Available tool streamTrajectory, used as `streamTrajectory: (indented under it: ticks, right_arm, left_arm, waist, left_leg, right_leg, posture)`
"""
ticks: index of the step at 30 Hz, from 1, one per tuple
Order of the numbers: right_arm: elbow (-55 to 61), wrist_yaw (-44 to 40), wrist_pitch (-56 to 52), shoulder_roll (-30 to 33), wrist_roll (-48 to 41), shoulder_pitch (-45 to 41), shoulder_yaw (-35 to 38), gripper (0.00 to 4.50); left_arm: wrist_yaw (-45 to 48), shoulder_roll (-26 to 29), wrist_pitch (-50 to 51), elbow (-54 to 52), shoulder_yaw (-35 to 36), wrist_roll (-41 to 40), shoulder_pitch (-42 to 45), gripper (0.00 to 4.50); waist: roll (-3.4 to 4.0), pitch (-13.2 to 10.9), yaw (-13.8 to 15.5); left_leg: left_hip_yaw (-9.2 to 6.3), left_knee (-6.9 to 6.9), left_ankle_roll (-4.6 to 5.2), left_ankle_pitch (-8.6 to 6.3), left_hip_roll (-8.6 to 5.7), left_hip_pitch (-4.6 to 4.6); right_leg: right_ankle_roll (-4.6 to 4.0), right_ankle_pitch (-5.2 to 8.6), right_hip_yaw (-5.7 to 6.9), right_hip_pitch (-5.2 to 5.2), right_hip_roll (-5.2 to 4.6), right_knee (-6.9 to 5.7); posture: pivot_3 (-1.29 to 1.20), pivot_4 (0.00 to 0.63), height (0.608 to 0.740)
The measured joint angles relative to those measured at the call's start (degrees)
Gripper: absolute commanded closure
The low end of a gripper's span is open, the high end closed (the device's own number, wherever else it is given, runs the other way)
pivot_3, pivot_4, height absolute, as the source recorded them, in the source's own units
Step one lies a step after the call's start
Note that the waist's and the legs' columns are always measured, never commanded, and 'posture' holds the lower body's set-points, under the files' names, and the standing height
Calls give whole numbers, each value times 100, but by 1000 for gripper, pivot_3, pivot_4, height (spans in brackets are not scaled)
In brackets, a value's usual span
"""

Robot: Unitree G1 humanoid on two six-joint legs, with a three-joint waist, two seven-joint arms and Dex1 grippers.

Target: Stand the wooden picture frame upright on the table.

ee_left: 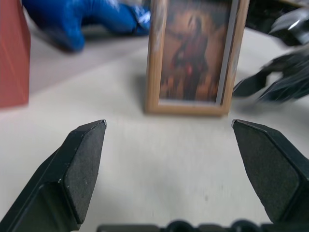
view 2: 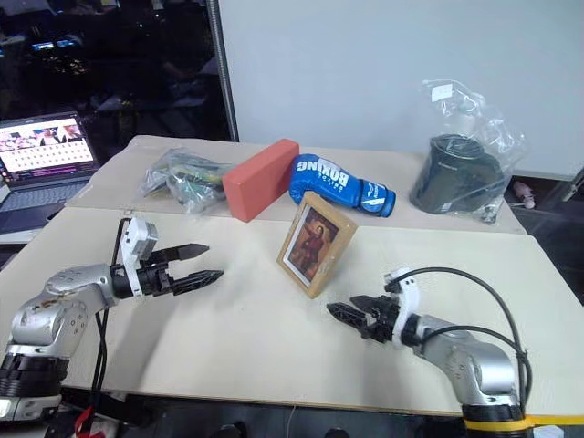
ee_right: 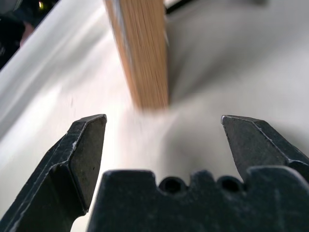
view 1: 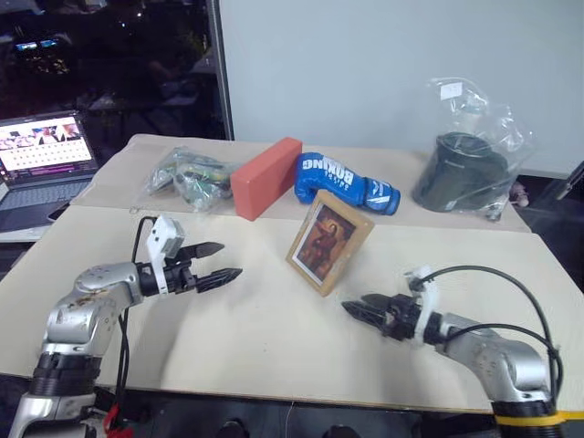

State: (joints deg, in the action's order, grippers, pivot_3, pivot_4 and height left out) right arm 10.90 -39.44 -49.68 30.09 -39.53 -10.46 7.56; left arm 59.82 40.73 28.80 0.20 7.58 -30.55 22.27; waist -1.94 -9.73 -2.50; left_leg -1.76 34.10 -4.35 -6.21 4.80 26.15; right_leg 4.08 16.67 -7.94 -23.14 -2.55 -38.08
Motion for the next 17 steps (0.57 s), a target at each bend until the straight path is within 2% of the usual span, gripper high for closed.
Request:
streamTrajectory:
  ticks: [3,7,11,17]
  right_arm:
    - [180,-808,1181,647,525,876,55,17]
    - [-3,-753,2876,632,1364,956,447,17]
    - [150,-451,3336,466,1571,959,592,17]
    - [198,-225,3454,465,1596,1014,759,17]
  left_arm:
    - [-286,-51,-133,-272,231,67,-617,0]
    - [-996,-246,-671,-582,208,793,-1531,0]
    - [-1146,-269,-839,-791,158,1003,-1858,0]
    - [-1303,-553,-985,-815,23,1025,-1702,0]
  waist:
    - [6,5,-11]
    - [4,4,-77]
    - [4,4,-49]
    - [4,5,10]
  left_leg:
    - [4,1,6,-4,-2,-9]
    - [4,2,9,-1,2,-14]
    - [7,3,7,1,1,-16]
    - [9,2,7,1,0,-13]
  right_leg:
    - [32,22,-1,13,-5,8]
    - [27,15,-4,6,1,-2]
    - [28,12,-4,9,-3,1]
    - [29,12,-4,10,-4,6]
  posture:
    - [0,150,723]
    - [0,150,723]
    - [0,150,723]
    - [0,150,723]
